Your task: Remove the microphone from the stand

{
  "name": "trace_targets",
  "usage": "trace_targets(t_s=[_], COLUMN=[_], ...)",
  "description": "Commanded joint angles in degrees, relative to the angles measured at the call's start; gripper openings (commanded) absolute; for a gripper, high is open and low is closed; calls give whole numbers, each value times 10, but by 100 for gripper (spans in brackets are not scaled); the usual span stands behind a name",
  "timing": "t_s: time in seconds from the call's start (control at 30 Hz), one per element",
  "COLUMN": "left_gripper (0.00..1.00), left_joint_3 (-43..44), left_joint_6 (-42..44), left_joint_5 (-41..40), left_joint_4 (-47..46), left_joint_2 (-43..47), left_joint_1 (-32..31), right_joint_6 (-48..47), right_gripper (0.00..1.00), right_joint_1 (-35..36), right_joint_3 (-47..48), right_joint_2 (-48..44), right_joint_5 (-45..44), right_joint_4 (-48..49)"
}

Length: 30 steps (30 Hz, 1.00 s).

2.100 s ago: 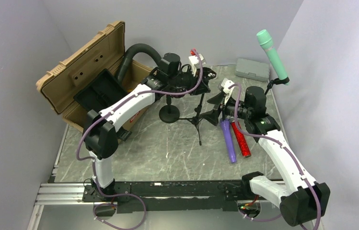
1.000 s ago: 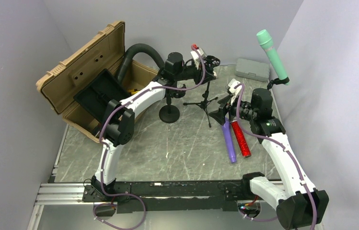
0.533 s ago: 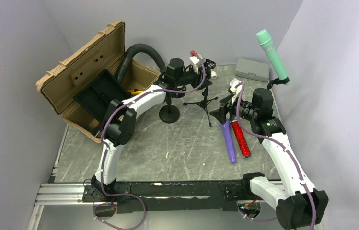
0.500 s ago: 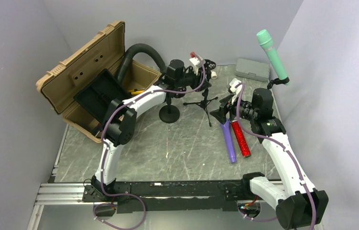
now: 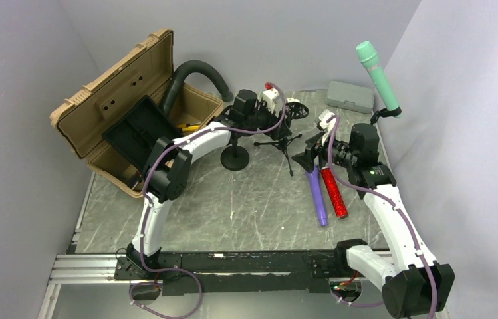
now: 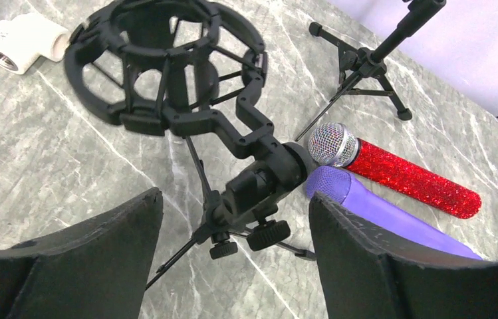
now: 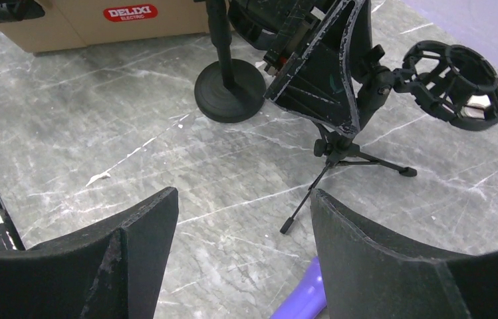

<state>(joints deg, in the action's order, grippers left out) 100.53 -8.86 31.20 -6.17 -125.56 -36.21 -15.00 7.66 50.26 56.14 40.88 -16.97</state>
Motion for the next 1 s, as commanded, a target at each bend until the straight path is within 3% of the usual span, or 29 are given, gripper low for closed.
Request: trace_targets(t_s=[0.0, 0.13, 0.43, 0.97], left_gripper=[88, 99, 99, 99], left_joint_3=[-13, -27, -17, 4], left_joint_6=[8, 14, 56, 113], left_joint_5=[-2, -5, 9, 46], left_joint_4=[7, 16, 61, 147], left_joint_2=[28, 53, 125, 212], left_joint_1=[-4, -5, -6, -6], right_joint_6=[5, 10, 46, 62], right_gripper=[75, 75, 76, 76], right_joint_1=[-5, -6, -36, -124], right_joint_3=[-4, 0, 14, -6], right_joint_2=[-13, -16, -25, -47], right_joint_5=[5, -7, -75, -75], right_joint_4=[29, 29, 26, -12])
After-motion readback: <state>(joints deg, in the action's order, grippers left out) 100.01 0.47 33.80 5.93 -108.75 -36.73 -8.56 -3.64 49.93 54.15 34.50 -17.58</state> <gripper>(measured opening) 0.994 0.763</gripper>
